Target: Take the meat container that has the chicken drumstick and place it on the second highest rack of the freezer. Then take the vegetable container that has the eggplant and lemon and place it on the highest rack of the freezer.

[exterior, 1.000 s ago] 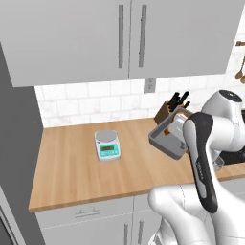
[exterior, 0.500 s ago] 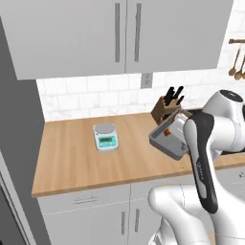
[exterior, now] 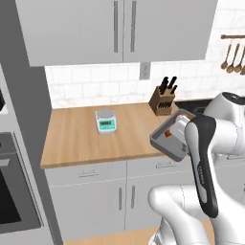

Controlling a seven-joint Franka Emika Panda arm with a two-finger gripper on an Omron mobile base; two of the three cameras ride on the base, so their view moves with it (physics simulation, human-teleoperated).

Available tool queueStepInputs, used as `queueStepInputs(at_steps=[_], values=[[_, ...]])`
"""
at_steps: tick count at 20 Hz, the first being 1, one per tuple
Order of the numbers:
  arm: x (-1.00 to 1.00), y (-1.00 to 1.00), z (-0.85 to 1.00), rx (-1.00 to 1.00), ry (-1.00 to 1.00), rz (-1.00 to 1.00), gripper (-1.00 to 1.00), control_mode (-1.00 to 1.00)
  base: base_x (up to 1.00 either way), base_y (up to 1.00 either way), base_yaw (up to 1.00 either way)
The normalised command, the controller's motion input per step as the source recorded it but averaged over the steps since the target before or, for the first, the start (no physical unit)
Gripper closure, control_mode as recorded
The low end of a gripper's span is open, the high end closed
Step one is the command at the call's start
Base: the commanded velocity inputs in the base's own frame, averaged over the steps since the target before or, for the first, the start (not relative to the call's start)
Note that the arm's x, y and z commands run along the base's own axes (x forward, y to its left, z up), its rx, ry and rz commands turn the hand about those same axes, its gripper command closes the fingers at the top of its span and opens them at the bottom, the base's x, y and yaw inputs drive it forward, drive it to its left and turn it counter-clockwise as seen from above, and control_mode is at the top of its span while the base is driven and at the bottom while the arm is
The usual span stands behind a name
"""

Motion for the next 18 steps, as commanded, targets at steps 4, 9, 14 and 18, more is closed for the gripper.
queueStepInputs(at_steps=[4, 9, 14, 18], values=[[0.00, 0.00, 0.00, 0.00, 0.00, 0.00, 1.00, 1.00, -0.09, 0.00, 0.23], [0.00, 0.00, 0.00, 0.00, 0.00, 0.00, 1.00, 1.00, -0.30, 0.00, 0.50], [0.00, 0.00, 0.00, 0.00, 0.00, 0.00, 1.00, 1.00, -0.48, -0.02, 0.66], [0.00, 0.00, 0.00, 0.00, 0.00, 0.00, 1.00, 1.00, -0.57, 0.00, 0.80]])
